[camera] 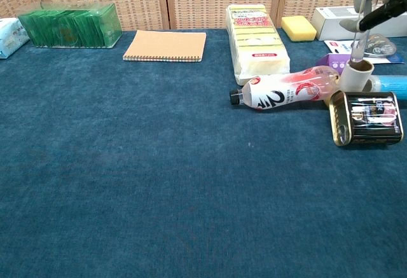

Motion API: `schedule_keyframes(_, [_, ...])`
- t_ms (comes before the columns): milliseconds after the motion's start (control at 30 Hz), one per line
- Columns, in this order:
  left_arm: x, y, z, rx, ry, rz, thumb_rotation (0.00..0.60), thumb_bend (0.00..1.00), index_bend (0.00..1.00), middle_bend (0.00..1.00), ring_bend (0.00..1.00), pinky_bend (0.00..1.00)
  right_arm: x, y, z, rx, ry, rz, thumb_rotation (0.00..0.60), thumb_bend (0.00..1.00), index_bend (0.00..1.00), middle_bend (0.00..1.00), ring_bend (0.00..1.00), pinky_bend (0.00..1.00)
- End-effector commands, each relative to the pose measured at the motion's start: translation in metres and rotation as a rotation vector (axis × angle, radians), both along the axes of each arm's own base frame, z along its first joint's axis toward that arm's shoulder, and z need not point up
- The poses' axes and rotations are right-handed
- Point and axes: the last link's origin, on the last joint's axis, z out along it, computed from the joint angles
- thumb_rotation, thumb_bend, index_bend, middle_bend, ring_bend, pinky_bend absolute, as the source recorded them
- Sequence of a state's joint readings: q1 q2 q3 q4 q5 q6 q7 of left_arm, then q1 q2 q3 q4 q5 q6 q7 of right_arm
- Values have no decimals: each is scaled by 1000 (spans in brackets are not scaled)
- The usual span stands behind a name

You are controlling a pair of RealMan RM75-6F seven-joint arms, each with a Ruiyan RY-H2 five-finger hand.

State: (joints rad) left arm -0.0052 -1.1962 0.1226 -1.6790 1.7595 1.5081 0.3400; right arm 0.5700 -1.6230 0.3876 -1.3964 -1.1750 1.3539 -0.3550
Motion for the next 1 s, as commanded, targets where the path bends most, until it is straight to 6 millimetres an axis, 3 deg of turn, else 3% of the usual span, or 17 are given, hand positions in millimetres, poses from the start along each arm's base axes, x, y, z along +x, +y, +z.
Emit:
schedule_keyframes(33, [0,0,0,0,0,-1,600,207,47,78,59,267,3,0,6,-15,1,8,600,363,749,852,966,1000])
schedule_keyframes(500, [1,-2,1,-2,-3,-8,600,206,47,78,59,267,13,8,41,-43,-2,5,600,366,778,889,1000,1000])
schedule_keyframes(767, [1,-5,4,-1,-9,-21,600,207,47,78,59,267,23,26,74,-33,19,-6,600,367,783,905,1000,1000])
schedule_keyframes(1000, [1,-6,7,-1,-12,-27,600,209,47,78,59,267,22,42,83,61,-25,-31,600,383,785,935,1000,1000])
